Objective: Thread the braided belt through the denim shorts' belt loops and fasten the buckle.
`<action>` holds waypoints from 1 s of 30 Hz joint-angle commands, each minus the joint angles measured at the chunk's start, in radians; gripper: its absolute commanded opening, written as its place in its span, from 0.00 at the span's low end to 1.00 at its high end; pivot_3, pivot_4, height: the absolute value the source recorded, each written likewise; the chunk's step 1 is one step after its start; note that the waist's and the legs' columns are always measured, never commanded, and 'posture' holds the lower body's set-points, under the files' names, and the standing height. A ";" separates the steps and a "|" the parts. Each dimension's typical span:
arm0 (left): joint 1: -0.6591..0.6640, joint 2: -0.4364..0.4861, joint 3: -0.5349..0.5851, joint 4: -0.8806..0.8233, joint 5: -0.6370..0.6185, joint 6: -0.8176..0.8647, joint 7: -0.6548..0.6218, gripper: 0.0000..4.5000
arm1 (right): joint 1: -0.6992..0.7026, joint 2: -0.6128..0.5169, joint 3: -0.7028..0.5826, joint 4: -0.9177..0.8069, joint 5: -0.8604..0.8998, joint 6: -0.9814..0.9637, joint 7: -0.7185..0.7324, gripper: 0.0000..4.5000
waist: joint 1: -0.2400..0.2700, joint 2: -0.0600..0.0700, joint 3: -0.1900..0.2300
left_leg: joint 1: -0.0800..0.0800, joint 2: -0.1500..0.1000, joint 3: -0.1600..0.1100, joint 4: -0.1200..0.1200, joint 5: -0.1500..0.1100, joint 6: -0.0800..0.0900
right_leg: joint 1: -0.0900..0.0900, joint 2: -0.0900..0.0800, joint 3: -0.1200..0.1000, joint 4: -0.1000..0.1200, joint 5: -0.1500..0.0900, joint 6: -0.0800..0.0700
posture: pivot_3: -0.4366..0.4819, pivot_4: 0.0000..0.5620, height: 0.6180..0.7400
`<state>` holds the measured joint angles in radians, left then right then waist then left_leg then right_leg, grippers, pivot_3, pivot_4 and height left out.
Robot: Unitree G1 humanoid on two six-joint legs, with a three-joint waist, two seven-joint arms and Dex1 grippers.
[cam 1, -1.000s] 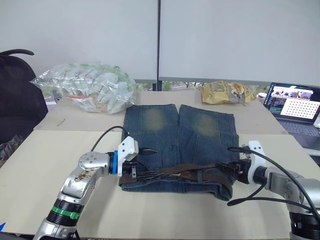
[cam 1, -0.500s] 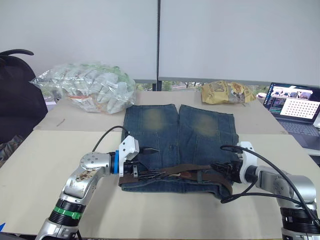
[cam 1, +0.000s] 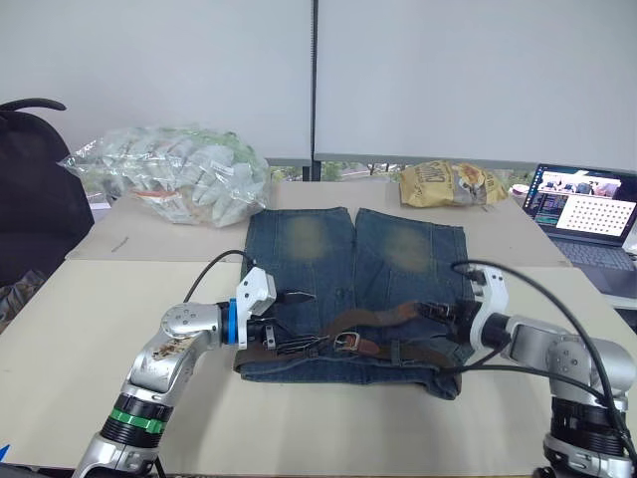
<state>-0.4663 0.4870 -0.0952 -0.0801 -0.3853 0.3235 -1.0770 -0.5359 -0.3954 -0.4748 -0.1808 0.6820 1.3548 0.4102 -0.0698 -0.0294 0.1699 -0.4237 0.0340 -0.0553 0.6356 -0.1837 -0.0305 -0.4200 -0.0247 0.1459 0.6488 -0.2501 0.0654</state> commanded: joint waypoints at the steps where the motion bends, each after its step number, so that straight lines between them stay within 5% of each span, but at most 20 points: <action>1: -0.035 -0.064 -0.006 -0.023 0.020 -0.061 0.076 1.00 | -0.104 0.118 -0.143 -0.043 0.099 0.093 -0.105 0.01 | 0.000 0.000 0.000 | 0.000 0.000 0.000 0.000 0.000 0.000 | 0.000 0.000 0.000 0.000 0.000 0.000 | 0.48 0.27 1.00; 10: -0.065 -0.214 -0.082 0.003 0.317 -0.341 0.382 1.00 | -0.286 0.429 -0.345 -0.092 0.164 0.219 -0.356 0.01 | 0.001 0.001 -0.001 | 0.000 0.000 0.000 -0.001 0.000 0.000 | -0.001 0.000 0.000 0.001 0.002 -0.002 | 0.48 0.27 1.00; 15: -0.083 -0.174 -0.144 0.063 0.582 -0.496 0.545 1.00 | -0.308 0.498 -0.355 -0.122 0.170 0.228 -0.407 0.01 | 0.000 0.001 -0.001 | -0.001 0.000 0.000 -0.001 0.000 0.000 | -0.001 0.000 0.000 0.001 0.002 -0.002 | 0.48 0.27 1.00; 21: -0.089 -0.171 -0.157 0.097 0.696 -0.512 0.648 1.00 | -0.311 0.512 -0.355 -0.128 0.194 0.218 -0.439 0.01 | -0.001 0.002 -0.001 | -0.001 0.000 0.000 -0.001 0.000 0.000 | -0.001 0.000 0.000 0.001 0.002 -0.002 | 0.48 0.27 1.00; 30: -0.100 -0.169 -0.161 0.122 0.711 -0.528 0.662 0.37 | -0.286 0.510 -0.332 -0.145 0.215 0.214 -0.456 0.00 | -0.002 0.002 -0.001 | -0.001 0.000 0.000 -0.001 0.000 0.000 | -0.002 0.000 0.000 0.001 0.002 -0.002 | 0.48 0.27 1.00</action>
<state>-0.5421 0.3149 -0.2536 0.0538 0.3154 -0.1765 -0.4262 -0.8118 0.0905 -0.8260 -0.2870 0.8552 1.5813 -0.0477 -0.0722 -0.0278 0.1690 -0.4244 0.0338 -0.0557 0.6345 -0.1835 -0.0305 -0.4216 -0.0247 0.1457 0.6499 -0.2478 0.0638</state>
